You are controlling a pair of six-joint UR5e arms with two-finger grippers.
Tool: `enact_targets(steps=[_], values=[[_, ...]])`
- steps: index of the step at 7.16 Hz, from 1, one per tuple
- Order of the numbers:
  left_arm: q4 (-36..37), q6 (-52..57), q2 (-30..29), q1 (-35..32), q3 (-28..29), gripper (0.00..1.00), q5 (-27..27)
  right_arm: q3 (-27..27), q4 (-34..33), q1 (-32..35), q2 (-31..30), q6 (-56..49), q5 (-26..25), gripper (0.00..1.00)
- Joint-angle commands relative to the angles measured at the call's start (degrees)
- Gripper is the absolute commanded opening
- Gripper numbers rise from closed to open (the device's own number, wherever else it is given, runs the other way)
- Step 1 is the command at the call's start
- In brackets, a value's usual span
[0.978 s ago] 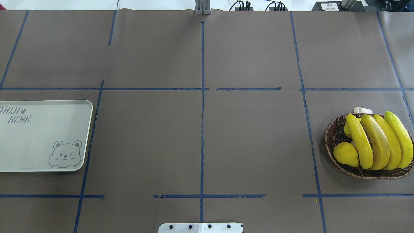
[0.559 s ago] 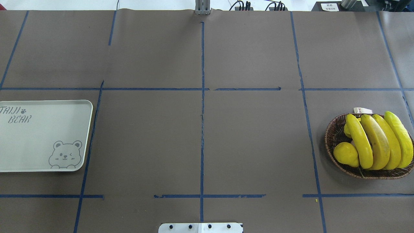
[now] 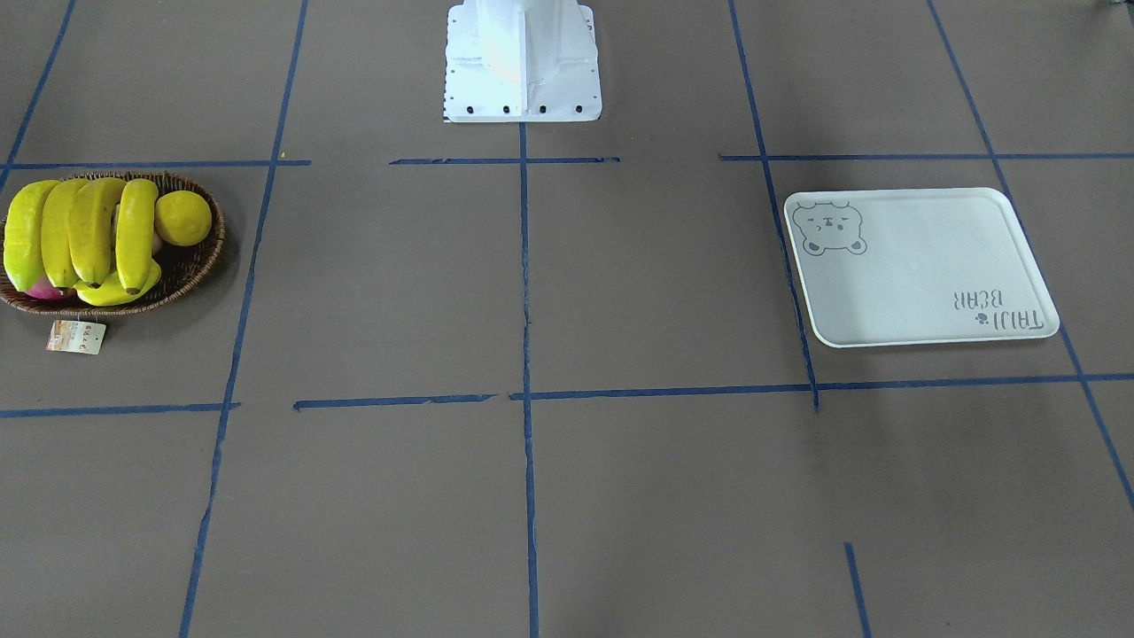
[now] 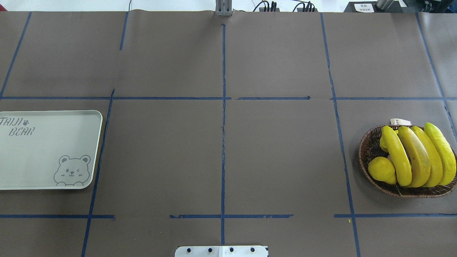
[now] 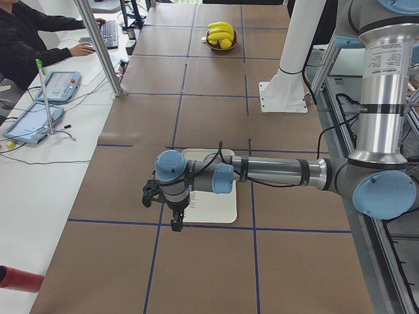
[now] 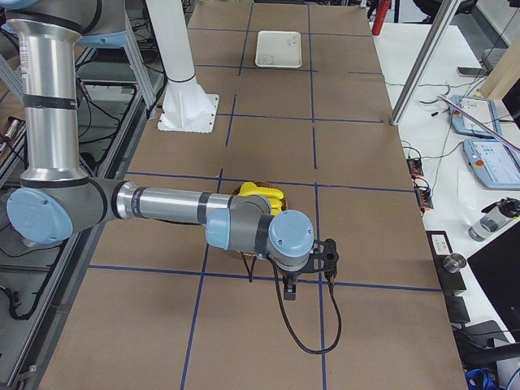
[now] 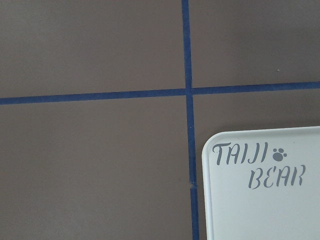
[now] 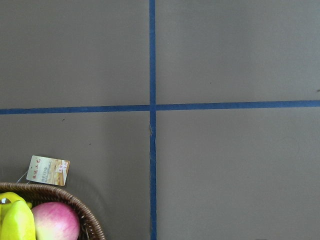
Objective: Transfer all bananas from basket to plate
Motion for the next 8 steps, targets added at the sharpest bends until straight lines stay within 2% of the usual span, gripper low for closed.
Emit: enact_targets(steps=[1,3,4,5,6,7,8], values=[[-0.09,-0.02,0.06,-0.03,-0.20,1.00,0.00,1.98,1.82,-0.01,-0.66,-0.19,0.23,1.00],[-0.09,0.07,0.06,-0.03,-0.29,1.00,-0.09,9.61,3.25,-2.02,-3.20,7.50,0.14,0.99],[-0.09,-0.02,-0.03,0.06,-0.12,1.00,-0.09,12.34,2.81,-5.43,-3.65,8.07,-1.25,0.99],[-0.09,-1.94,-0.81,0.06,0.67,1.00,-0.09,14.28,2.90,-11.03,-3.13,16.34,-6.74,0.99],[-0.09,-2.39,-0.82,-0.03,0.59,1.00,-0.09,15.70,3.68,-15.79,-3.13,27.47,-6.71,1.00],[-0.17,-1.96,-0.13,-0.03,0.50,1.00,-0.09,16.23,8.30,-16.53,-4.96,28.63,-5.93,1.00],[-0.52,-1.96,-0.03,-0.03,0.67,1.00,-0.09,16.76,18.53,-17.84,-11.67,29.07,-5.92,0.99]])
